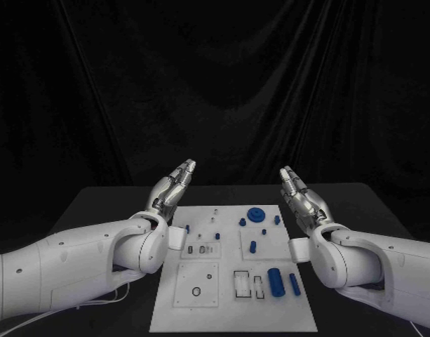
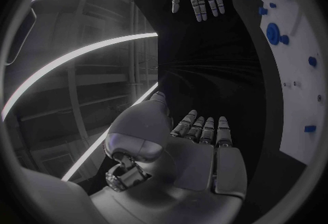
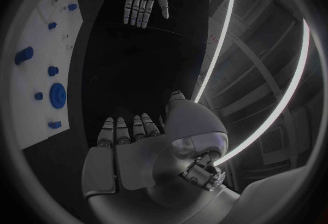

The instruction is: Assemble the parts on the task board

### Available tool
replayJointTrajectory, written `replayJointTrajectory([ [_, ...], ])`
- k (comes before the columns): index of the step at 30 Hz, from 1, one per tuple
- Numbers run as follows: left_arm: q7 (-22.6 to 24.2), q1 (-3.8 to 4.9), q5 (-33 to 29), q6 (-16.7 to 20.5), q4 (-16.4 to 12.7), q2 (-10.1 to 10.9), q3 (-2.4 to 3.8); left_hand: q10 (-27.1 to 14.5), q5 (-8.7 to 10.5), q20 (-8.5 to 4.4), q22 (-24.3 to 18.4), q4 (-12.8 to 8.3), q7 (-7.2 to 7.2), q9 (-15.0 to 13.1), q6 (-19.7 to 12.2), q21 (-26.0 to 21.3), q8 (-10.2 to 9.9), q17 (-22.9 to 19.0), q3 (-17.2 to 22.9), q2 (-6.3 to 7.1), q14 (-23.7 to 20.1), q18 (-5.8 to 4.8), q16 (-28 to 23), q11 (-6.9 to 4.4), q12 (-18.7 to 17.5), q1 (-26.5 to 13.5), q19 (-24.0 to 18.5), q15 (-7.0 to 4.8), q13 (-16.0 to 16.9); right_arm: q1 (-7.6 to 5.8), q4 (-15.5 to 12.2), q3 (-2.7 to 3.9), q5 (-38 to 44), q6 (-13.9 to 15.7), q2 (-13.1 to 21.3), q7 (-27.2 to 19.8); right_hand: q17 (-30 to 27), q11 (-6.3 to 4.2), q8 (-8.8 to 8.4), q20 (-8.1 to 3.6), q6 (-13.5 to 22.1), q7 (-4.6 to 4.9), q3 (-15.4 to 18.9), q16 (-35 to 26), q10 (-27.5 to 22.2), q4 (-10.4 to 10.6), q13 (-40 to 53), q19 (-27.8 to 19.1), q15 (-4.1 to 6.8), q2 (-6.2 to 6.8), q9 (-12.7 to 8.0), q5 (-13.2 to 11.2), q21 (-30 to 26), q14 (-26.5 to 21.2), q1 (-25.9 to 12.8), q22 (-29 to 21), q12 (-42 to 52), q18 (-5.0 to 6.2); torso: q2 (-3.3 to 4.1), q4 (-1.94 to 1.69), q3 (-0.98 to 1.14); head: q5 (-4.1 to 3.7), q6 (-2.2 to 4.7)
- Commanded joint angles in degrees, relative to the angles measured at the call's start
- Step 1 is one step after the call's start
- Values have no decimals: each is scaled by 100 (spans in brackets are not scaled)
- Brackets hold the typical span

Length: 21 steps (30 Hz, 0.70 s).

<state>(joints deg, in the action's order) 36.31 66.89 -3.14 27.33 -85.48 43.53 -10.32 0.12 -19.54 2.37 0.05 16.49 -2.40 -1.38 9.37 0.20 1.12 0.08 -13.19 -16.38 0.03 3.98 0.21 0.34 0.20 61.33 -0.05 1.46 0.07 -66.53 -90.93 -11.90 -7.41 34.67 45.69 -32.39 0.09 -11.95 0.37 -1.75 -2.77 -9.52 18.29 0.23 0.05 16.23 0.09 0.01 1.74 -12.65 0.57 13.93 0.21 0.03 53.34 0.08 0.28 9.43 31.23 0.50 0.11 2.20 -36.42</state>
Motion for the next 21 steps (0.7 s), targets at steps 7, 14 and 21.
replayJointTrajectory([
  [7,1083,159,-317,-1271,96,-41,-182,-12,109,83,-5,29,111,1,21,-20,27,-8,-120,109,-3,151,-21,-86,-20,33,5,15,-7,-11,-17,2,-178,-277,8,-161,-9,-11,34,-494,-43,-9,53,-23,-5,36,-9,-1,1207,27,12,-32,-21,-3,136,-8,-28,79,0,2,0,0,1],
  [14,1233,158,-317,-1741,250,-42,-183,-12,108,111,-5,25,143,6,-11,-20,20,-8,-133,115,-3,179,-21,-109,-20,43,5,11,-7,-19,79,2,-165,-654,101,-166,-9,266,59,-196,-178,240,62,-23,-5,30,-9,-1,871,103,33,4,-21,-3,256,-8,-28,75,-1,20,1,27,-256],
  [21,1211,162,-318,-2022,216,160,-182,-12,114,259,-5,18,284,5,-13,-20,20,-8,-173,184,-3,384,-21,-248,-20,187,5,-76,-7,-168,136,2,201,-989,109,-59,-9,595,82,559,-362,518,30,-23,58,38,27,-1,80,197,55,-37,-21,-3,454,-8,45,70,-3,18,0,-19,-421],
])
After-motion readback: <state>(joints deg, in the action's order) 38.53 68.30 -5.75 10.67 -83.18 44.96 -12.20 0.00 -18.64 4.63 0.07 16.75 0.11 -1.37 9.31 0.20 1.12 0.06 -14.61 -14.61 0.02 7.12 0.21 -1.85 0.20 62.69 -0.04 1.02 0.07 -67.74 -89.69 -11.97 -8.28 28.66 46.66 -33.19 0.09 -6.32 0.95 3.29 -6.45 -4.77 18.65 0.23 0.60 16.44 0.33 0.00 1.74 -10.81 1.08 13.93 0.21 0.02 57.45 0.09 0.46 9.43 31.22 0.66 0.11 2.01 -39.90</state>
